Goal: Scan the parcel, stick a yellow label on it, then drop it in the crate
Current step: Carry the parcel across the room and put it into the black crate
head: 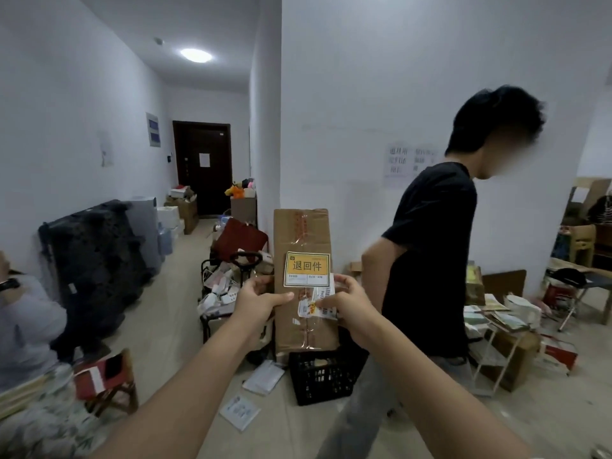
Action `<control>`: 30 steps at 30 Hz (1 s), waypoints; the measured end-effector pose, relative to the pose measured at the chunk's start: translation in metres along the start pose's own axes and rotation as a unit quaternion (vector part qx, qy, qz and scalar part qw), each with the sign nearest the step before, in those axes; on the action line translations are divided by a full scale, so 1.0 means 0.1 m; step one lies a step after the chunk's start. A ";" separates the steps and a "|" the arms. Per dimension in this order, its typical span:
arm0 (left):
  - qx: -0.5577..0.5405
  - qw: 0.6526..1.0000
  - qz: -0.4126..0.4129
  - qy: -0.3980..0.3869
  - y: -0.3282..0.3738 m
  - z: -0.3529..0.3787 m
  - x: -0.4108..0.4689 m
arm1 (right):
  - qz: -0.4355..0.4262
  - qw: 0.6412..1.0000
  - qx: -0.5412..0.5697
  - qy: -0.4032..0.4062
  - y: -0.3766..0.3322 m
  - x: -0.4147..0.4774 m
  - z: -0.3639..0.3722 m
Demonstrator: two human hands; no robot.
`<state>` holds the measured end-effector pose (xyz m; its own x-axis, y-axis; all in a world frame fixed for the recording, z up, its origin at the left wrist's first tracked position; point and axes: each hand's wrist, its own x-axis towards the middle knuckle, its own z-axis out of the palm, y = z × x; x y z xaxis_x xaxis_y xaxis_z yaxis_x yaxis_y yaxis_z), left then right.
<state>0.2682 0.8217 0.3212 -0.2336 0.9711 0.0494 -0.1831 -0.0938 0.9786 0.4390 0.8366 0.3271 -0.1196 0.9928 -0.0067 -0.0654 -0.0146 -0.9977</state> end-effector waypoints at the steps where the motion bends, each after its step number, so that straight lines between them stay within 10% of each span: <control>1: 0.000 1.000 -0.002 -0.002 -0.04 0.04 0.11 | 0.001 1.000 0.003 0.000 0.02 0.12 -0.04; 30: 0.047 0.998 -0.029 -0.013 -0.93 2.07 4.69 | 0.052 0.998 -0.007 -0.025 0.08 5.00 -1.76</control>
<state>0.3737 1.3311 0.2950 -0.2009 0.9796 -0.0044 -0.1058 -0.0172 0.9942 0.5530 1.3536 0.3042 -0.1738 0.9788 -0.1082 -0.0371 -0.1163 -0.9925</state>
